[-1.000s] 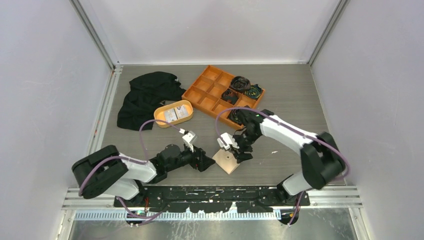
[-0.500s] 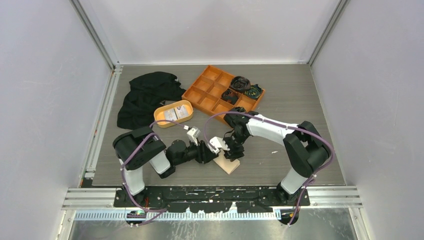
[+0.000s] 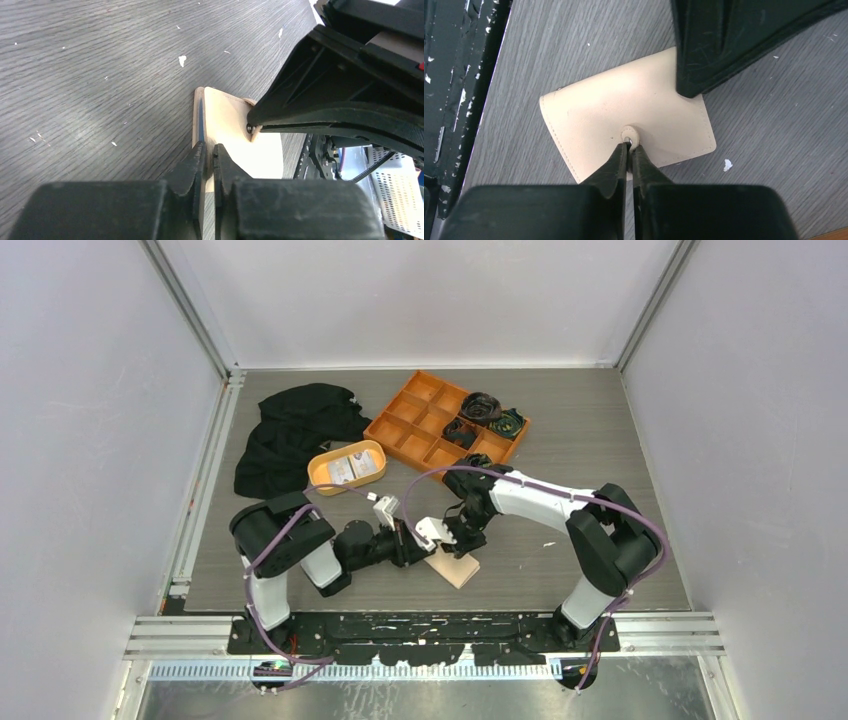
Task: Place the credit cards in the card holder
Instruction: Open the card holder at the center of the board.
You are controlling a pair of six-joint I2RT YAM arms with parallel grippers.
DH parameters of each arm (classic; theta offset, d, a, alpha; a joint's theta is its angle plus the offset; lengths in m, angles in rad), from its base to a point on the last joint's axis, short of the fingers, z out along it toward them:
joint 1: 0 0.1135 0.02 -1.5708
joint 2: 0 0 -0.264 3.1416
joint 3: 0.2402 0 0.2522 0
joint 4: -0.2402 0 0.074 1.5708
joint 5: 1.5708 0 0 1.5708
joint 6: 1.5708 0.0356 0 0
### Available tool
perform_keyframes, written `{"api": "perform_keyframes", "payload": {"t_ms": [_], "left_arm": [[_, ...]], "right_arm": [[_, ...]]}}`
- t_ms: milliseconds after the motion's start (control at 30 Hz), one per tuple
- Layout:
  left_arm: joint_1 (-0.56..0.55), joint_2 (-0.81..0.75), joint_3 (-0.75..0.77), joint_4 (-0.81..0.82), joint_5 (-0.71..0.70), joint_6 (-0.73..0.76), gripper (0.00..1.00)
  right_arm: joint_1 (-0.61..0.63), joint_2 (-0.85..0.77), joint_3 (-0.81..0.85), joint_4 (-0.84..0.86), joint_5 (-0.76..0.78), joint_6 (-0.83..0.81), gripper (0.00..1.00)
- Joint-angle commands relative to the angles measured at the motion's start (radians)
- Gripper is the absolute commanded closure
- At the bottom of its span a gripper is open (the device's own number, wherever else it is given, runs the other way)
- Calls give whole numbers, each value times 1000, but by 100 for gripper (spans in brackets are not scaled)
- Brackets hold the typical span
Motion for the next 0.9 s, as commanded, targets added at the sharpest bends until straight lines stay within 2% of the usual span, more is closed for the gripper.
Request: {"api": "perform_keyframes", "payload": {"t_ms": [0, 200, 367, 467, 500, 733, 867], "left_arm": [[-1, -17, 20, -64, -12, -14, 98], [0, -83, -9, -153, -102, -30, 100], [2, -110, -27, -90, -114, -16, 97], [3, -149, -57, -28, -131, -35, 59], [1, -181, -66, -31, -139, -40, 51], [-24, -391, -136, -167, -206, -54, 34], [-126, -487, -106, -338, -303, -66, 29]], "right_arm": [[13, -26, -17, 29, -14, -25, 98], [-17, -144, -99, 19, -116, -157, 99], [-118, -173, -85, -31, -217, -134, 99], [-147, -180, -74, -45, -257, -66, 99], [-151, -184, -73, -46, -263, -36, 99], [-169, -234, -55, 14, -307, 220, 99], [-168, -276, -71, 141, -313, 436, 99]]}}
